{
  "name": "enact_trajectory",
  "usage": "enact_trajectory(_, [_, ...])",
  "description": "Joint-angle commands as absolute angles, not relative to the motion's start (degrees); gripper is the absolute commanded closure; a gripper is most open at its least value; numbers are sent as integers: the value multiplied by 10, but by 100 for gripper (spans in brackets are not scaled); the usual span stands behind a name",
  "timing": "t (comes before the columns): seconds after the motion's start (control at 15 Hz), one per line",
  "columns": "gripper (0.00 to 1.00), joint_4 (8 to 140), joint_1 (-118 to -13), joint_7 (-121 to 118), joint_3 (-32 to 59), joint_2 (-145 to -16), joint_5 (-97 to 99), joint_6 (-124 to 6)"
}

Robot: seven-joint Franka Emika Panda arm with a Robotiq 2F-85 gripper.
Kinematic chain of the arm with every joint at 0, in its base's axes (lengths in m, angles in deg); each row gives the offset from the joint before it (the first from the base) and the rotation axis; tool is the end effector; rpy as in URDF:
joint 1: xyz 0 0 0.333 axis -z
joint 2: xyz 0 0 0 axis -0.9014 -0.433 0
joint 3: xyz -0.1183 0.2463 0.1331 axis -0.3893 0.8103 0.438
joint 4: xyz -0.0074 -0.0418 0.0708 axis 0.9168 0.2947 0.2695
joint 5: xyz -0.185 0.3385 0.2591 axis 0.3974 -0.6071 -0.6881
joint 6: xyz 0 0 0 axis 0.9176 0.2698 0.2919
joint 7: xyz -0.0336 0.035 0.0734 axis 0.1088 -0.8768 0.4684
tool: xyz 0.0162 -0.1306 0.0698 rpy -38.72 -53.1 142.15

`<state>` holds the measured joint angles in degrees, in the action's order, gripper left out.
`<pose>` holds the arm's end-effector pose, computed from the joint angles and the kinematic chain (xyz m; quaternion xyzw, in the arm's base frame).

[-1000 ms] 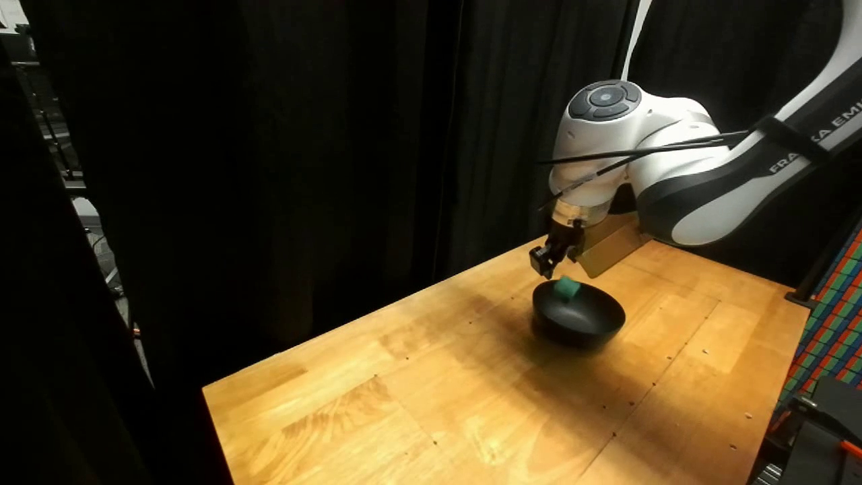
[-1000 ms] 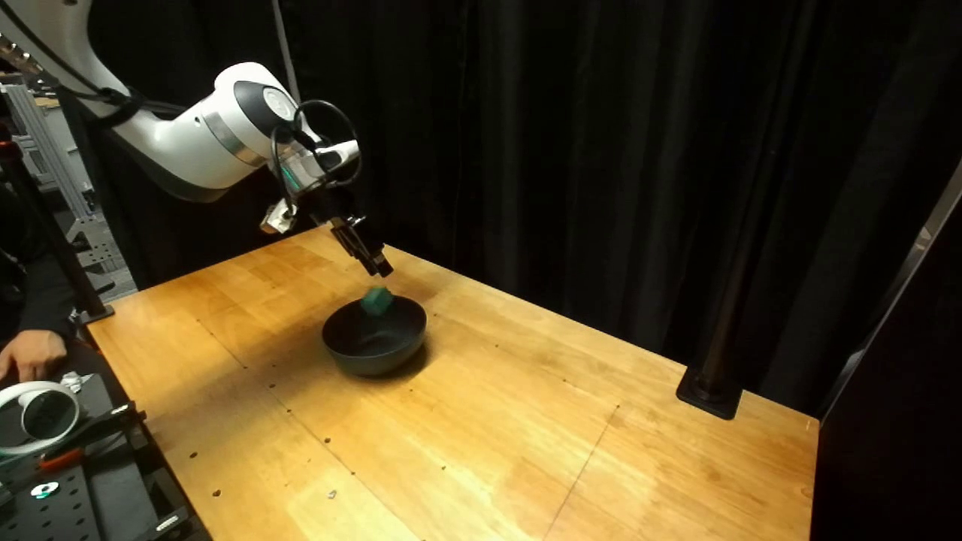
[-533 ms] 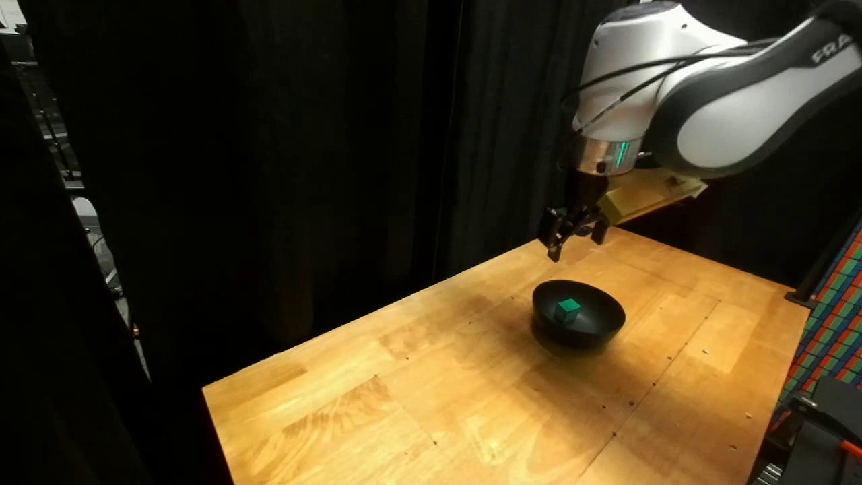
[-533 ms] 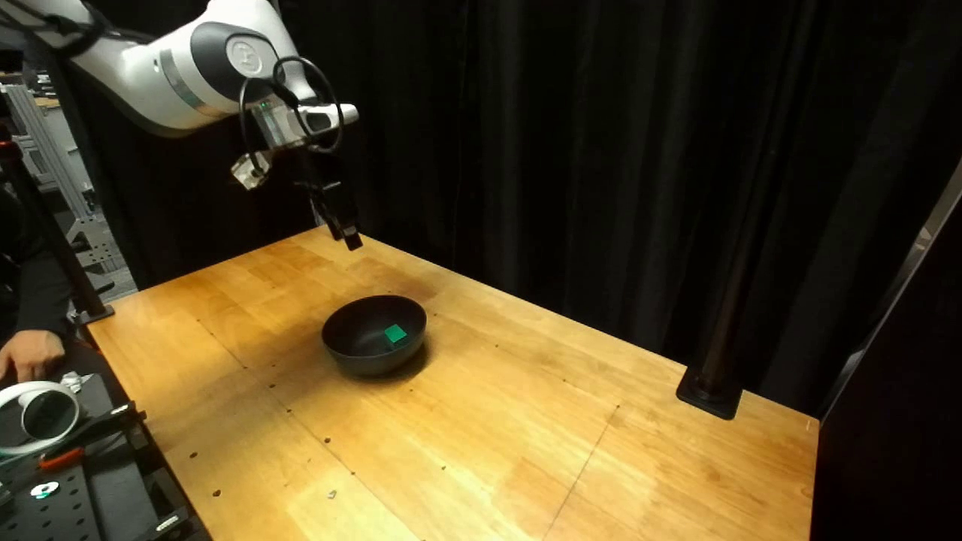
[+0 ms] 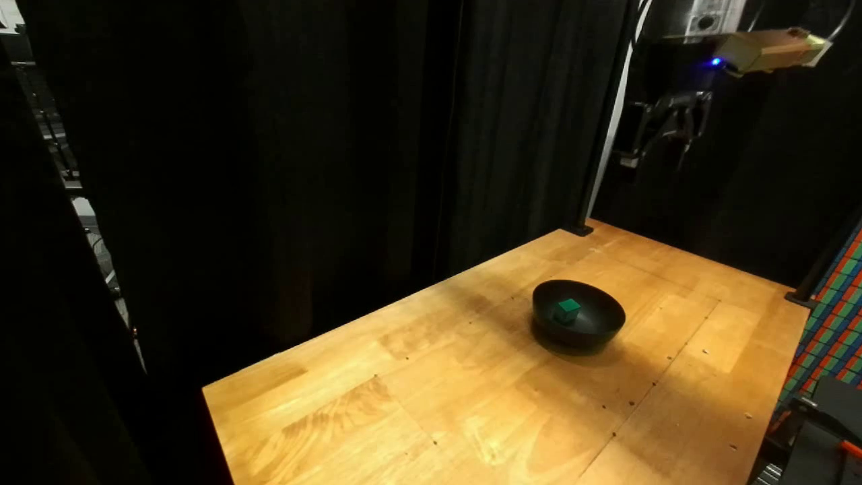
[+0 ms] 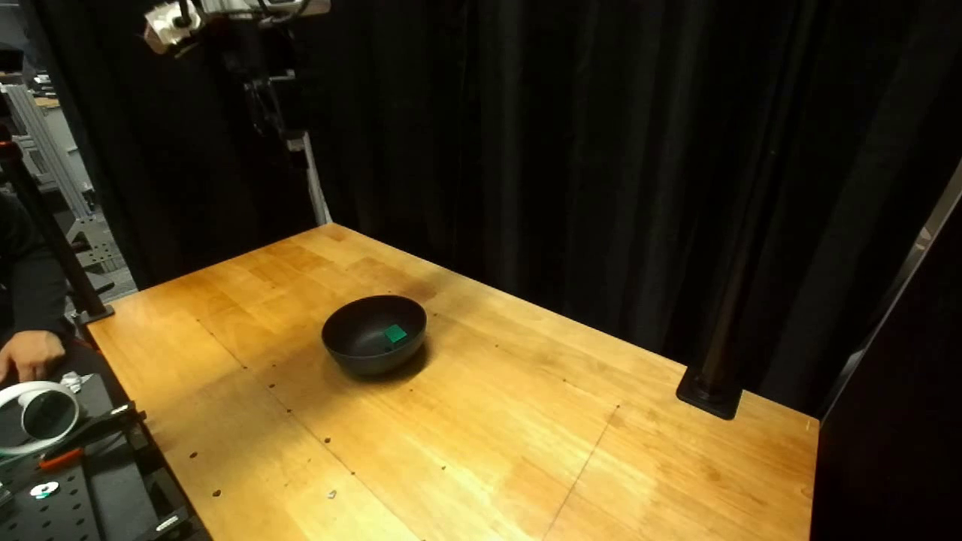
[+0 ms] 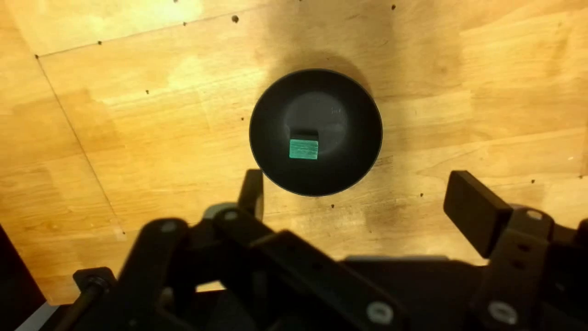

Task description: Put the block inside the bowl

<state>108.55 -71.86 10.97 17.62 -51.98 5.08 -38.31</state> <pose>0.5478 0.0615 0.3781 0.9969 -0.0545 -0.0002 0.0572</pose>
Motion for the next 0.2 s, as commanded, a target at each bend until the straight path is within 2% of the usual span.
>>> enact_trajectory(0.0, [0, 1082, -695, 99, 195, -509, 43, -364])
enact_trajectory(0.13, [0, 1082, -694, 92, 196, -501, 40, -355])
